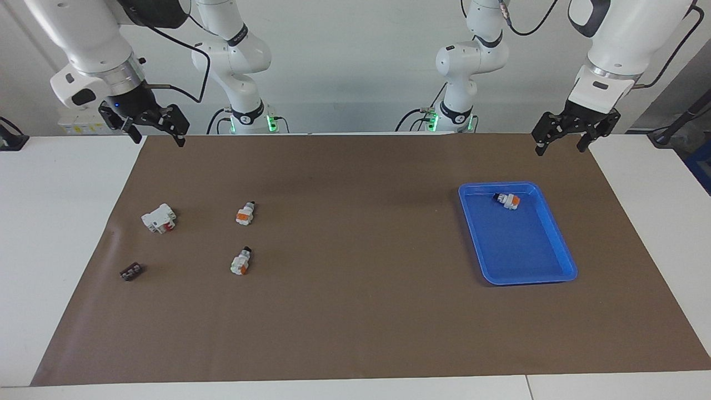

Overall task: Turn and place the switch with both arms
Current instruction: 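Reach the right gripper down to the silver switch farther from the robot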

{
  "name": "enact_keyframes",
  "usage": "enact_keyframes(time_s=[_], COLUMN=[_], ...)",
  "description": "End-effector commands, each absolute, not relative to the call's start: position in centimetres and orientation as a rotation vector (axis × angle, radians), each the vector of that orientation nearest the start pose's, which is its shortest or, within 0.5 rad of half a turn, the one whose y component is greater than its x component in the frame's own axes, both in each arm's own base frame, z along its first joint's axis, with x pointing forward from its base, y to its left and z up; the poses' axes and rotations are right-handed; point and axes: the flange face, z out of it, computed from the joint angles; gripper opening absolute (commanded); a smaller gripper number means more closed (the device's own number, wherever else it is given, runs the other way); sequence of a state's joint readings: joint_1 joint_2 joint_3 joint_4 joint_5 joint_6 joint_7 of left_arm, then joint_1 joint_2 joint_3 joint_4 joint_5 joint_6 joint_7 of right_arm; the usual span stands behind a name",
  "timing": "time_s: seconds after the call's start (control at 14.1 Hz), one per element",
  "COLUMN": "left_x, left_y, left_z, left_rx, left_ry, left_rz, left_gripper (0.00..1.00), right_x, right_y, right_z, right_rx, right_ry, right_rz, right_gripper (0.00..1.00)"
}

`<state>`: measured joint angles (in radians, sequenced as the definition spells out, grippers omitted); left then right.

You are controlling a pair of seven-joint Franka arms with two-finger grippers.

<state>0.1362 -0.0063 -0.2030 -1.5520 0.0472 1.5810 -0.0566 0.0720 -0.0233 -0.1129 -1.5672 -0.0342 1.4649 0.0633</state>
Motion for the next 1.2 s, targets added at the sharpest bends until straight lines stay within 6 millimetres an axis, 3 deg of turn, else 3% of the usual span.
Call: enact_keyframes(time_s=[0.0,0.28,0.57,0.78,0.99,1.13], left_x=[54.4,54.4,54.4,54.4,54.4,54.4], left_y=[-3.1,-3.0,-3.0,-3.1,-3.0,-3.1], left_z=[63.9,63.9,63.9,63.9,63.9,63.9], left_rx=[-3.103,-3.102,-3.103,-3.103,-3.103,-3.103], left_ry=[0.014,0.014,0.014,0.014,0.014,0.014], left_rz=[-0.054,-0.055,-0.052,-0.054,-0.052,-0.054], left_gripper=[1.00,1.00,1.00,1.00,1.00,1.00], right_x=[53.2,53.2,54.6,58.6,63.6,65.6], right_y=[-3.0,-3.4,-2.9,-0.1,2.8,4.4], right_z=[63.1,62.6,60.1,54.9,47.6,43.5], right_rx=[-3.175,-3.172,-3.155,-3.157,-3.148,-3.123], right_ry=[0.160,0.175,0.153,0.161,0.233,0.285], right_rz=[0.115,0.110,-0.098,-0.187,-0.275,-0.335], right_gripper=[1.00,1.00,1.00,1.00,1.00,1.00])
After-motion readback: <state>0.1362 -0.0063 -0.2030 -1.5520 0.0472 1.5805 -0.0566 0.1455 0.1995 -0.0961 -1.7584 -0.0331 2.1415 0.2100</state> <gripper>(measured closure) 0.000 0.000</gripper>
